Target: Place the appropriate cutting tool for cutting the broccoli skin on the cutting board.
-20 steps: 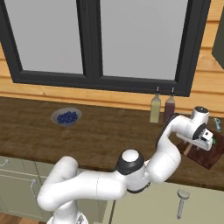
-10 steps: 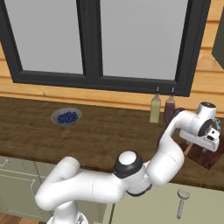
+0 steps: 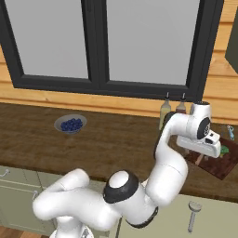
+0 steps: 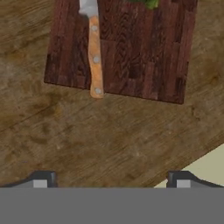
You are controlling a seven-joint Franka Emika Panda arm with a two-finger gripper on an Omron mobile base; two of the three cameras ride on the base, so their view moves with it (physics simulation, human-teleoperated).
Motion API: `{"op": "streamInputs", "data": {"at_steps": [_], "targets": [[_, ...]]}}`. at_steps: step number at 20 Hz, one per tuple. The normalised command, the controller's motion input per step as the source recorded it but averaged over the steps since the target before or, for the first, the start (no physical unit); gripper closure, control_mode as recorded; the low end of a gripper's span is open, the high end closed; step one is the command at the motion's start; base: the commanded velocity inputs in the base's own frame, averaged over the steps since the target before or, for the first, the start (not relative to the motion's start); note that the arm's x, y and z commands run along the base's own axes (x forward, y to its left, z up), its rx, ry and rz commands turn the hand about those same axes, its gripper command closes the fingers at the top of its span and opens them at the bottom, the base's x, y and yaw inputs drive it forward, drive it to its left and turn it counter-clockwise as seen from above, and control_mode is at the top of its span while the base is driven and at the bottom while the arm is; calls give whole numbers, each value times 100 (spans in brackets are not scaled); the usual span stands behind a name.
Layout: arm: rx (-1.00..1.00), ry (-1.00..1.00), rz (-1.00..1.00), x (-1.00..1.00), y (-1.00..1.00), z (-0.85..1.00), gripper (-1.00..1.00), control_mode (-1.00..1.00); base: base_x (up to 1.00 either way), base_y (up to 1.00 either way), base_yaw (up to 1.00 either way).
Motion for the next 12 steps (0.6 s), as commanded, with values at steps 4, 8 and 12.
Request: {"op": "streamInputs", "data": {"at_steps": [4,8,12], "targets": [[-15,-3,0,-97,65,13,-100,-100,0,0,0],[-14,-9,0,-98,54,16,-100,-100,0,0,0],[-3,-2,0,-85,33,41,-100,-100,0,0,0]]}}
